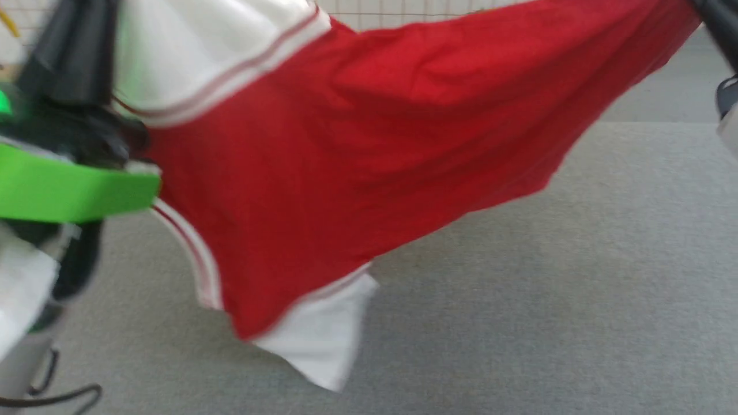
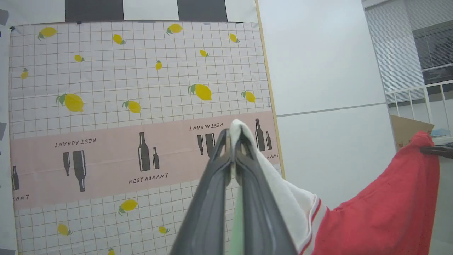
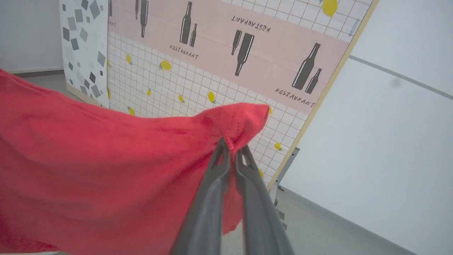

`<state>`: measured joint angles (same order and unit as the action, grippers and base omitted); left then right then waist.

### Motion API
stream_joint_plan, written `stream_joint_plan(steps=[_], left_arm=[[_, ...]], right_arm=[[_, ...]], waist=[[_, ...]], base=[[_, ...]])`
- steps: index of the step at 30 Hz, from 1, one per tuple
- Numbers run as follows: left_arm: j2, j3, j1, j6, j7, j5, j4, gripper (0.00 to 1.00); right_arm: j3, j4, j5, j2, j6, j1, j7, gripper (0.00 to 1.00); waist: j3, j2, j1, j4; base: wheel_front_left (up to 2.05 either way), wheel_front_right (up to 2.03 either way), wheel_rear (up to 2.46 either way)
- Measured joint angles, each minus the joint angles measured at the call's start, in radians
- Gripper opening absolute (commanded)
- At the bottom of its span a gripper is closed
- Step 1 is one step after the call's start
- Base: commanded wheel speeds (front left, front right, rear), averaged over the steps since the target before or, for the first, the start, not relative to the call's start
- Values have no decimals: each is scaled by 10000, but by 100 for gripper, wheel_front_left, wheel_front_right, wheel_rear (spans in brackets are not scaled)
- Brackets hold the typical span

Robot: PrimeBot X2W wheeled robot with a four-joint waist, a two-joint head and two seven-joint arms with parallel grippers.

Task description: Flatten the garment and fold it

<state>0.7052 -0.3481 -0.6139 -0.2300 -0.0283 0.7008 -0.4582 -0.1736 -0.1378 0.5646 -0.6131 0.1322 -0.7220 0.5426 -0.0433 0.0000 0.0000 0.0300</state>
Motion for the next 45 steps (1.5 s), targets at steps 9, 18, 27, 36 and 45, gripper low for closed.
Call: stream_joint_plan(steps=[9,18,27,36,45], left_arm=[[286,568,-2593,182,481,-73,326,0],[194,282,-5901,1151,986,-412,2587,0],[-836,-107,-9240,1954,157,-943,6034,0],[-1741,-397,-11542,2449,-1429,-1574,8842,0],[-2042,-1001,-10739,3010,-1967,-1691,9919,0]], right_arm=[[838,-573,-123,259,0,-935,-167,0],[928,639,-508,362,0,-2940,-892,0],[-90,3578,-1248,909,0,-6032,-2351,0],[-476,6585,-2031,1570,0,-8516,-4050,0],[-1356,8197,-2107,1994,0,-8230,-5076,0]], waist=[[-569,0,0,-564],[-2078,0,0,-811],[-3857,0,2,-990],[-5418,0,3,-1032],[-6043,0,2,-725]], base=[[0,0,0],[0,0,0],[0,0,0],[0,0,0],[0,0,0]])
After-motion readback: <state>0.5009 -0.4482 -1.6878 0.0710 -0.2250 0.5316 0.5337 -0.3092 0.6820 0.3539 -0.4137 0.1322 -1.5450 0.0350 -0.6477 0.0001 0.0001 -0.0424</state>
